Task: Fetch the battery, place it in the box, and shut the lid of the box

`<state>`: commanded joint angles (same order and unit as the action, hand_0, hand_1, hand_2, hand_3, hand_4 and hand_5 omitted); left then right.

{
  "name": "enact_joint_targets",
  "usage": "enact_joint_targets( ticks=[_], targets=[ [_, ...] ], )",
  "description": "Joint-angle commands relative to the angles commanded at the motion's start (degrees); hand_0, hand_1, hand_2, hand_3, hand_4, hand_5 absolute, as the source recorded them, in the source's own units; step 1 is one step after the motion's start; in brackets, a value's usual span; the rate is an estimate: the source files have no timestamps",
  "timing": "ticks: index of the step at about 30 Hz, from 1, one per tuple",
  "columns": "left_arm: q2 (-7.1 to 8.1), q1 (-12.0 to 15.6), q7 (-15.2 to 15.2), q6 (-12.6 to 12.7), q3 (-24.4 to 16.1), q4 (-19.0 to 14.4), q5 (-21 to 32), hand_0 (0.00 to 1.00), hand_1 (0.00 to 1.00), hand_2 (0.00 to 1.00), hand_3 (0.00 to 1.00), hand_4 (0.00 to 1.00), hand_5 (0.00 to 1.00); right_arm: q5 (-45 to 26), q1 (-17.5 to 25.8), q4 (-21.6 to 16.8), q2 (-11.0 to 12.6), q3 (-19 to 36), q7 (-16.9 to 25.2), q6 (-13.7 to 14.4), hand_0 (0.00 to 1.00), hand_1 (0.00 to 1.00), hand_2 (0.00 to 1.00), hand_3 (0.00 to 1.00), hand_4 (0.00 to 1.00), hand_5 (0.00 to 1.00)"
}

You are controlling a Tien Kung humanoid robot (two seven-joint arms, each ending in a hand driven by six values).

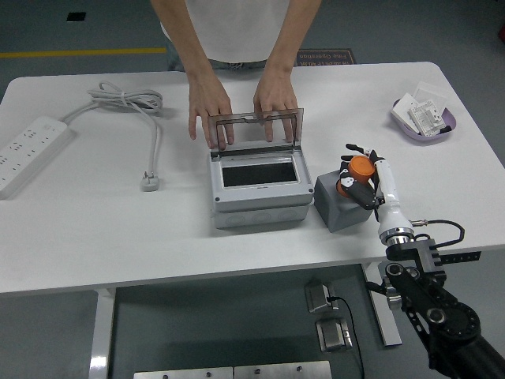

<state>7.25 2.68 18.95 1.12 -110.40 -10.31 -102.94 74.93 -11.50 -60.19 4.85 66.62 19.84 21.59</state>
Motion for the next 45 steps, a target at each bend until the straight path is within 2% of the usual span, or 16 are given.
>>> enact_joint_targets(
  ticks=[4,5,10,11,17,18,20,26,29,30,35,36,41,45],
  targets=[
    [-0.01,0.02,-0.01,0.00,0.02,0.00,0.04,0.658,0.669,0.678,0.762,0.792,0.462,-0.38,0.02,-0.30,0.01,0.01,-0.68,-0.50,0.482,0.523,0.540,0.664,0.138,0.002],
    [-0.01,0.02,-0.01,0.00,0.01,0.00,0.04,0.658,0.669,0.678,0.762,0.792,0.454,-0.43,0.01,-0.37,0.02,0.00,-0.80,-0.62,0.493,0.497,0.476,0.593,0.129,0.002],
    [-0.01,0.04,0.00,0.02,0.06,0.00,0.11,0.658,0.669,0.678,0.762,0.792,0.454,-0.85,-0.11,-0.69,0.09,-0.13,-0.80,-0.90,0.493,0.497,0.476,0.593,0.129,0.002],
    [-0.03,0.04,0.00,0.02,0.06,0.00,0.12,0.659,0.669,0.678,0.762,0.795,0.444,-0.94,-0.18,-0.80,0.13,-0.14,-0.72,-0.89,0.506,0.480,0.440,0.423,0.117,0.002],
    [-0.08,0.07,0.06,0.06,0.06,0.00,0.19,0.659,0.669,0.678,0.762,0.795,0.444,-0.91,-0.69,-1.19,0.40,0.04,-0.42,-0.71,0.506,0.480,0.440,0.423,0.117,0.002],
    [-0.09,0.06,0.06,0.06,0.06,0.00,0.19,0.659,0.670,0.678,0.762,0.796,0.438,-0.89,-0.81,-1.22,0.47,0.14,-0.34,-0.72,0.500,0.475,0.432,0.319,0.120,0.002],
    [-0.08,0.05,0.07,0.10,0.00,0.00,0.12,0.659,0.670,0.678,0.762,0.796,0.438,-0.86,-1.00,-1.19,0.58,0.36,-0.10,-0.92,0.500,0.475,0.432,0.319,0.120,0.002],
    [0.00,-0.02,0.08,0.13,-0.25,0.00,-0.05,0.659,0.670,0.678,0.762,0.796,0.434,-0.51,-1.80,-0.63,1.02,1.22,0.40,-3.98,0.505,0.478,0.433,0.292,0.110,0.002],
    [0.02,-0.01,0.11,0.14,-0.29,0.00,-0.09,0.659,0.670,0.678,0.762,0.796,0.434,0.07,-2.03,-0.75,1.22,1.22,0.11,-4.27,0.505,0.478,0.433,0.292,0.110,0.002],
    [0.02,-0.01,0.12,0.14,-0.28,0.00,-0.09,0.660,0.670,0.678,0.762,0.797,0.435,0.22,-2.09,-0.83,1.27,1.20,0.03,-4.24,0.420,0.392,0.434,0.278,0.079,0.002],
    [-0.01,0.02,0.16,0.16,-0.19,0.00,-0.07,0.660,0.670,0.678,0.762,0.797,0.435,1.59,-2.46,-2.04,1.51,0.91,-0.85,-3.17,0.420,0.392,0.434,0.278,0.079,0.002],
    [-0.03,0.03,0.16,0.17,-0.14,0.00,-0.04,0.660,0.671,0.678,0.762,0.797,0.433,2.29,-2.57,-2.59,1.60,0.76,-1.28,-2.74,0.322,0.273,0.434,0.271,0.055,0.002],
    [-0.12,0.09,0.21,0.19,0.02,0.00,0.03,0.660,0.671,0.678,0.762,0.797,0.433,7.84,-3.46,-6.42,2.23,-0.23,-4.92,-0.72,0.322,0.273,0.434,0.271,0.055,0.002],
    [-0.17,0.16,0.55,0.28,-0.04,0.00,-0.06,0.660,0.672,0.678,0.762,0.797,0.434,13.63,-5.03,-9.36,2.88,-1.66,-9.11,-0.49,0.327,0.281,0.432,0.267,0.043,0.002]
  ],
)
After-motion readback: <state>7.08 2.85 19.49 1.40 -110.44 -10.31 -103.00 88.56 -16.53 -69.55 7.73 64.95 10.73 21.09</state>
